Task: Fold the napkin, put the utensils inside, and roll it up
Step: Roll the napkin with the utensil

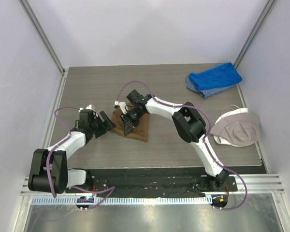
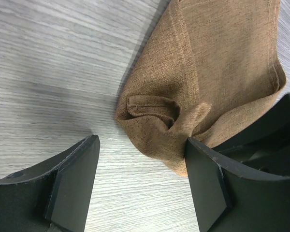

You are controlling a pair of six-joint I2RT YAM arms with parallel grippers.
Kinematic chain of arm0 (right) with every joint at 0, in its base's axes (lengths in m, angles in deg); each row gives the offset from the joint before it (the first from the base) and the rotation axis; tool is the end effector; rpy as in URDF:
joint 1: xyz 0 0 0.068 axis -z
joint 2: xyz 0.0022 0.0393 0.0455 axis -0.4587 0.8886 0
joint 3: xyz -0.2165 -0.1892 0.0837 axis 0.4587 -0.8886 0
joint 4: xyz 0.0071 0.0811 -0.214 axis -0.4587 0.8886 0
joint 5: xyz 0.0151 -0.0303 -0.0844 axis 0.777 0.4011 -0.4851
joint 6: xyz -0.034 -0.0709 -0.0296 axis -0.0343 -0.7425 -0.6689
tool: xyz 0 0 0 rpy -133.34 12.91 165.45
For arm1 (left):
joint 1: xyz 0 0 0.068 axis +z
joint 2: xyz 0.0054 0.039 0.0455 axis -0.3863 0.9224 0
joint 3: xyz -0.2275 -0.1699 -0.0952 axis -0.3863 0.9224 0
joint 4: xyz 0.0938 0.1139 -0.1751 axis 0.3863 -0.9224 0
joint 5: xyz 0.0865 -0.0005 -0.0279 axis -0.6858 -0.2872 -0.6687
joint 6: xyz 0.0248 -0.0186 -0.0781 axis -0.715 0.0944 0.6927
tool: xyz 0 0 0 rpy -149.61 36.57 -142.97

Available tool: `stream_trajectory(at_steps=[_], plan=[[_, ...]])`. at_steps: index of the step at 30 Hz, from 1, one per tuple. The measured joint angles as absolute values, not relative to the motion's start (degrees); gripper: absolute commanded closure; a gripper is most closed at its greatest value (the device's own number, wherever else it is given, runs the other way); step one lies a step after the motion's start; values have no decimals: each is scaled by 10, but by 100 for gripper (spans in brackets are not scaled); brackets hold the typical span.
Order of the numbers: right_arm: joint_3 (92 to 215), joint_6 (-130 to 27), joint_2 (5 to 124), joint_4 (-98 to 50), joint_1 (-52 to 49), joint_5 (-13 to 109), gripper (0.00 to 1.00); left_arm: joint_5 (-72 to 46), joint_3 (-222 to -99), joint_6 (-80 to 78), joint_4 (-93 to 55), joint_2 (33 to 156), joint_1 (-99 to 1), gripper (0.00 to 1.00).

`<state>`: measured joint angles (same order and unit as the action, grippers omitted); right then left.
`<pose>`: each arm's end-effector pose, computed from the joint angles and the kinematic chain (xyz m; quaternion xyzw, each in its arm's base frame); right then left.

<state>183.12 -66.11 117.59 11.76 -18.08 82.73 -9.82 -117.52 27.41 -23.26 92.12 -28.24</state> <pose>0.3086 0.3838 0.1567 -0.4775 0.7785 0.4004 0.0749 0.2273 -0.0367 0.1852 -0.2352 0.8925 -0.2292 0.3092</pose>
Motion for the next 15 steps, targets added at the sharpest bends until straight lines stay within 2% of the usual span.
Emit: stream_trajectory(at_steps=[15], plan=[[1845, -641, 1199, 129, -169, 883, 94, -108, -1170, 279, -171, 953, -282, 23]])
